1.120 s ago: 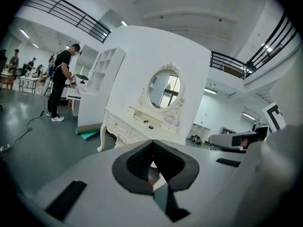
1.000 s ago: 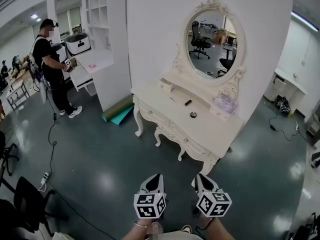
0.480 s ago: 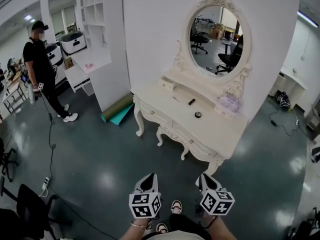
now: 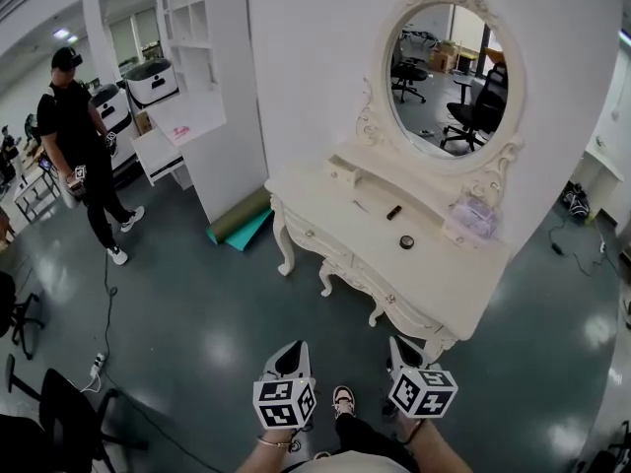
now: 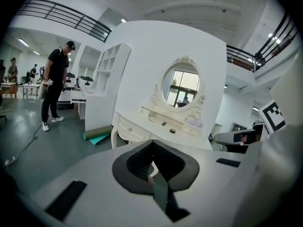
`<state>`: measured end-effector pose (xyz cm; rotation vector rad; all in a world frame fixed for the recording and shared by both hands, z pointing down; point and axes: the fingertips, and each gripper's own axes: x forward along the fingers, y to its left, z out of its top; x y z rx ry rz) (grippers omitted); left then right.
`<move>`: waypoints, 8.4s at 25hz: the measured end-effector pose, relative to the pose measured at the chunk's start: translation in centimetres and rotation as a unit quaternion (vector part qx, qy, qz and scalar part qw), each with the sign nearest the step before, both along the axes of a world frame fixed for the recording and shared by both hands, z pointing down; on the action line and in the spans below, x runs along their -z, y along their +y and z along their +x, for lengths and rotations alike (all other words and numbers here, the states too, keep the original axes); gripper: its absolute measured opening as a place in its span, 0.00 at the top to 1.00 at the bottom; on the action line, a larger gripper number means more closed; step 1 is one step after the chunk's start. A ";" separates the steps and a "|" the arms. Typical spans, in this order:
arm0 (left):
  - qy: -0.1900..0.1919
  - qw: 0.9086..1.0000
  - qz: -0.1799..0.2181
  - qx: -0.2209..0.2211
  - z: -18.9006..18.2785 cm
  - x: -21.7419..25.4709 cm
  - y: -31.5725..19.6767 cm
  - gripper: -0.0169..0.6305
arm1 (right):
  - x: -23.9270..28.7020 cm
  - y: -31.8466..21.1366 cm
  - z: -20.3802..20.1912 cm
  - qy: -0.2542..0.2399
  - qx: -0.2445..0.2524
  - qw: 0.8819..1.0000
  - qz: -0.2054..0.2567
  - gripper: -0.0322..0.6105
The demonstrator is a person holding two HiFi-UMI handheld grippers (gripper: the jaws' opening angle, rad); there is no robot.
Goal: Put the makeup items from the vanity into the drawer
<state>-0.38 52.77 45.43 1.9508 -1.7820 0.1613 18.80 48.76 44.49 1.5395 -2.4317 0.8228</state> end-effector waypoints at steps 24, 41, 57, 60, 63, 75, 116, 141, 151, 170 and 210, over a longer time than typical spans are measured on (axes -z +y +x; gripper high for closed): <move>-0.018 1.000 -0.012 -0.010 1.3 -0.1 -25.4 0.96 | -0.7 -25.5 0.4 -0.004 0.012 1.000 -0.011 0.93; -0.010 0.993 0.002 -0.116 -4.2 -0.6 -43.9 0.96 | -1.4 -39.1 -4.6 0.005 -0.082 0.996 -0.021 0.93; -0.001 0.982 -0.014 -0.188 -13.0 -1.6 -58.7 0.96 | -1.0 -50.4 -13.3 0.019 -0.152 0.988 -0.028 0.92; 0.008 0.980 -0.023 -0.199 -12.4 -2.6 -60.0 0.96 | -2.0 -50.4 -12.7 0.034 -0.163 0.985 -0.042 0.92; 0.013 0.975 -0.040 -0.216 -11.1 -4.0 -60.2 0.96 | -3.4 -50.3 -11.6 0.037 -0.171 0.982 -0.064 0.92; 0.000 0.971 -0.083 -0.223 -8.1 -7.3 -61.2 0.96 | -7.7 -52.6 -11.4 0.054 -0.082 0.988 -0.119 0.92; -0.009 0.969 -0.171 -0.176 -7.4 -15.8 -60.6 0.96 | -18.8 -55.9 -14.3 0.215 0.260 0.925 -0.172 0.85; -0.011 0.977 -0.110 -0.180 -8.7 -9.9 -62.4 0.96 | -8.9 -58.1 -15.1 0.192 0.187 0.960 -0.076 0.87; -0.028 0.973 -0.080 -0.213 -8.7 -7.3 -66.2 0.96 | -4.2 -62.0 -16.9 0.204 0.192 0.959 -0.031 0.87; -0.025 0.975 -0.114 -0.191 -10.7 -10.0 -69.8 0.96 | -6.2 -69.6 -21.6 0.197 0.230 0.953 -0.009 0.87; -0.012 0.979 -0.134 -0.155 -12.1 -11.3 -66.8 0.96 | -7.1 -69.0 -20.1 0.181 0.175 0.967 -0.029 0.85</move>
